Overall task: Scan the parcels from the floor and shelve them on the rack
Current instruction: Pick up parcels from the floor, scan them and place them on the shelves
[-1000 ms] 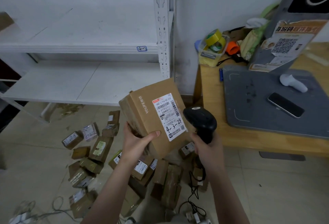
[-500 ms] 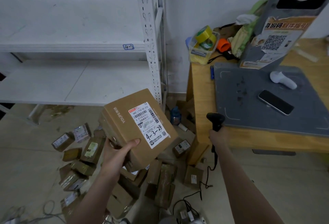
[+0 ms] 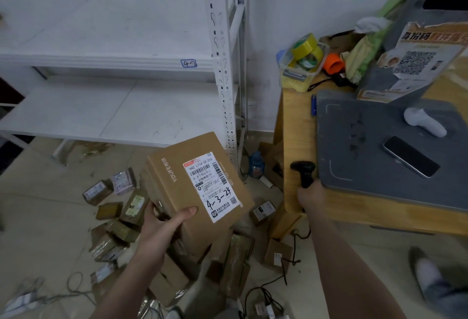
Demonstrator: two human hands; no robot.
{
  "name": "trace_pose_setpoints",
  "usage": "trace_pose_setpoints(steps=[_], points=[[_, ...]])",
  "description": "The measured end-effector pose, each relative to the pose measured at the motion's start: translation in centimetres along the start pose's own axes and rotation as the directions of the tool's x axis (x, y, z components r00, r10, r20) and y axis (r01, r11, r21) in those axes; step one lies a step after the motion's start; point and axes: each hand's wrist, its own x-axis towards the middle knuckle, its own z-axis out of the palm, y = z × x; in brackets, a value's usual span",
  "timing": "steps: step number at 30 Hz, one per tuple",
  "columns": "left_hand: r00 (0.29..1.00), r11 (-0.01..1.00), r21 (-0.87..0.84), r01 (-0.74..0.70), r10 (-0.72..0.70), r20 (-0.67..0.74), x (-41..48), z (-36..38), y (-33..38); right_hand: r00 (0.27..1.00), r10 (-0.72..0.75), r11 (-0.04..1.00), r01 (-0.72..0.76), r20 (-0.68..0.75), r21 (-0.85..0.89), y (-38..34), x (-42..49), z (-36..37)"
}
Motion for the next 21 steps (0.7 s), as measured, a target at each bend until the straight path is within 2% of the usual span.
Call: trace_pose_setpoints(steps=[8,11,15,18,21], points=[[1.000,1.000,-0.020,0.000,0.000,0.007,0.2,1.0,0.3,0.999,-0.006,1.000,0.005,-0.052,-0.012,1.2,-1.1,-0.2],[1.000,0.999,-0.048,0.021,-0.020,0.020,0.2,1.2,0.4,0.988,0.003,0.999,-0.008,-0.157,-0.033,0.7,-2.1,-0.8],[1.000,0.996,-0.085,0.028,-0.027,0.012,0.5,0.8,0.9,0.942,-0.115,0.986,0.148,-0.316,0.082,-1.4,-5.2,-1.4],[0.999,0.992,-0.115,0.043,-0.042,0.012,0.5,-0.2,1.3,0.929,-0.220,0.943,0.281,-0.297,0.178,-3.1,-8.6,-0.6],[0.999,0.992,-0.118,0.047,-0.046,0.009,0.3,-1.7,1.5,0.937,-0.277,0.897,0.332,-0.211,0.294,-4.4,-12.1,0.8]])
